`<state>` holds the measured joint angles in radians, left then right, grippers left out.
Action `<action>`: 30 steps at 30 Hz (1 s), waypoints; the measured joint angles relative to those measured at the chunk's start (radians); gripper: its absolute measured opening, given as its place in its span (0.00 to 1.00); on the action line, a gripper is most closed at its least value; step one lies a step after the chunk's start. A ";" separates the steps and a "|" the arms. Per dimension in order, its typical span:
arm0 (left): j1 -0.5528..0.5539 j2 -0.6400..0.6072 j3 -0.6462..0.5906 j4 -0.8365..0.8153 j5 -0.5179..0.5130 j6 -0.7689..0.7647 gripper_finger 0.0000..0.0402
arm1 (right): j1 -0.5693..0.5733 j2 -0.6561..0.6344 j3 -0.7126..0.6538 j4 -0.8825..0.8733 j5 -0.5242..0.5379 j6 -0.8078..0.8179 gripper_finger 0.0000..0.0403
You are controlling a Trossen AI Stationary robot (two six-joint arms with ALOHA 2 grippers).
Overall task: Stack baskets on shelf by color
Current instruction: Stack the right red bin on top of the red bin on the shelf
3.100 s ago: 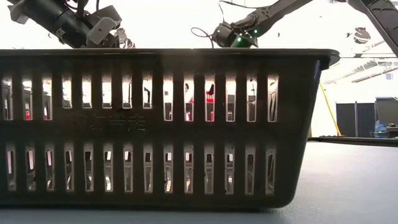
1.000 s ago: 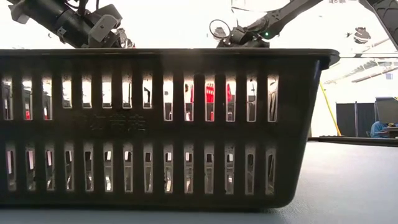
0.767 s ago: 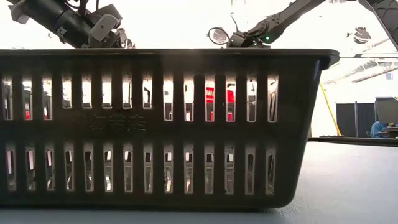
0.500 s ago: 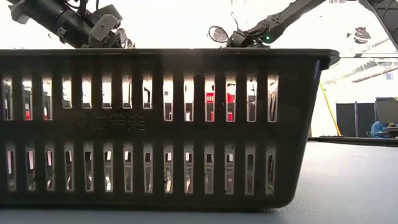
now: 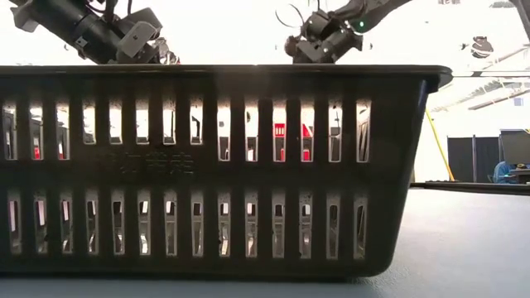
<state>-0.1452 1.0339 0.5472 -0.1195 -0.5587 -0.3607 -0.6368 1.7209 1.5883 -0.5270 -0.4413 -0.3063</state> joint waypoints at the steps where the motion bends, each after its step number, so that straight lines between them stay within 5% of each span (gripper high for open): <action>1: 0.000 0.000 0.000 -0.003 0.000 0.000 0.50 | 0.030 -0.008 -0.017 0.004 0.005 -0.007 0.42; 11: -0.001 0.000 0.000 -0.037 0.000 -0.023 0.50 | 0.256 -0.029 -0.193 0.140 0.432 0.092 0.37; 19: -0.019 0.000 0.000 -0.046 0.000 -0.037 0.50 | 0.276 -0.073 -0.200 0.187 0.880 -0.177 0.37; 21: -0.018 0.000 0.000 -0.038 0.000 -0.034 0.50 | 0.246 -0.086 -0.199 0.219 0.840 -0.266 0.37; 24: -0.012 0.000 0.000 -0.035 0.000 -0.037 0.50 | 0.175 -0.093 -0.199 0.212 0.620 -0.371 0.36; 30: -0.013 0.000 0.000 -0.036 0.000 -0.040 0.50 | 0.042 -0.087 -0.199 0.227 0.444 -0.359 0.32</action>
<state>-0.1577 1.0340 0.5472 -0.1555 -0.5591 -0.4005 -0.5951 1.6336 1.3895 -0.3003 0.0031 -0.6650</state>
